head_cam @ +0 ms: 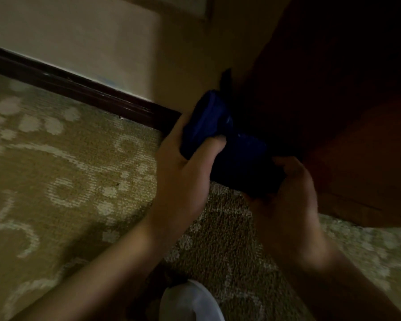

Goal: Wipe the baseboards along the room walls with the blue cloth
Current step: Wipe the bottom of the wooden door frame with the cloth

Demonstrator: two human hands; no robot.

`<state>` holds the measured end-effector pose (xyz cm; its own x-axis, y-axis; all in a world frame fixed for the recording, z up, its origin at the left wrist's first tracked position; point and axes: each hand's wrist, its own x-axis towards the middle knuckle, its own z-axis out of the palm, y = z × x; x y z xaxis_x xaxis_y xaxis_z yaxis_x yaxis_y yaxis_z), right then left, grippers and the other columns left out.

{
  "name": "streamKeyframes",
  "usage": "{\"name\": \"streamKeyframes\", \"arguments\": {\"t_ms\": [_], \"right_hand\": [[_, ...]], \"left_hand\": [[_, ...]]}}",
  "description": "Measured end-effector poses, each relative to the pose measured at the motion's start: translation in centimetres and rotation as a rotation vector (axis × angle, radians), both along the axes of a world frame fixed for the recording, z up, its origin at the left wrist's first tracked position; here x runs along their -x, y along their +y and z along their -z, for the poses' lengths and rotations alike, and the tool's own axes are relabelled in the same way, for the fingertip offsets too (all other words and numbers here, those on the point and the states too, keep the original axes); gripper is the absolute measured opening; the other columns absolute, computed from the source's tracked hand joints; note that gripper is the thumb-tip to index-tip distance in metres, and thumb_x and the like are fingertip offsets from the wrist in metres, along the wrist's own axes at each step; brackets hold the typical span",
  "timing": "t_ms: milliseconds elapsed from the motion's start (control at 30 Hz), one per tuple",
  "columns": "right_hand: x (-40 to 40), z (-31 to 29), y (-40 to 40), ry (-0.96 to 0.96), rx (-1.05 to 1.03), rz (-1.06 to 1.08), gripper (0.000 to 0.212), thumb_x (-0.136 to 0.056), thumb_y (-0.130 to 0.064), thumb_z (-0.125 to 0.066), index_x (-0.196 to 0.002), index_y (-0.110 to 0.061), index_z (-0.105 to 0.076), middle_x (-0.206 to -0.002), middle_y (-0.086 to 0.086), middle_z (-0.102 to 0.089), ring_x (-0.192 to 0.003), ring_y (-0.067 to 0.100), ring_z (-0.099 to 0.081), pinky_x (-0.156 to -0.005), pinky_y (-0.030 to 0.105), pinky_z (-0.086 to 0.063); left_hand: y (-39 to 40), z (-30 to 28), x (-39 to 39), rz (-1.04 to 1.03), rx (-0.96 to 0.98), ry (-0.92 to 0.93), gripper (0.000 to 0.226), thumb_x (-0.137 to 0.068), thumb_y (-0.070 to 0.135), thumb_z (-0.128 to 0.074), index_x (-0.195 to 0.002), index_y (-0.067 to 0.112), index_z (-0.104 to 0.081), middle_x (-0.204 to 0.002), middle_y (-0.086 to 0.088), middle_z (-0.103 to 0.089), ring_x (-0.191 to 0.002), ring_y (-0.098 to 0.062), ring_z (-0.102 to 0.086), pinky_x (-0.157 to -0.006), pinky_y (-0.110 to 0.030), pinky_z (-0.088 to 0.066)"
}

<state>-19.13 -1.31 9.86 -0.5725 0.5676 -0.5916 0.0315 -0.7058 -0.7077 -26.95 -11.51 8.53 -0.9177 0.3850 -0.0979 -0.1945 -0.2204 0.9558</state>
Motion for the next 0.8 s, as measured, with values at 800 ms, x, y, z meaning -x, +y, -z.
{"name": "streamKeyframes", "arguments": {"t_ms": [800], "right_hand": [[1.4,4.3,-1.3,-0.329,0.050,0.027,0.038,-0.100,-0.017,-0.045,-0.136,-0.016,-0.055,-0.126,0.014,-0.064,-0.111,0.031,-0.063,-0.100,0.045,-0.050]], "left_hand": [[-1.0,5.1,-0.5,0.146,0.356,-0.281,0.028,-0.086,0.029,-0.066,-0.114,0.029,-0.065,-0.106,0.000,-0.072,-0.097,-0.018,-0.070,-0.096,-0.050,-0.053]]}}
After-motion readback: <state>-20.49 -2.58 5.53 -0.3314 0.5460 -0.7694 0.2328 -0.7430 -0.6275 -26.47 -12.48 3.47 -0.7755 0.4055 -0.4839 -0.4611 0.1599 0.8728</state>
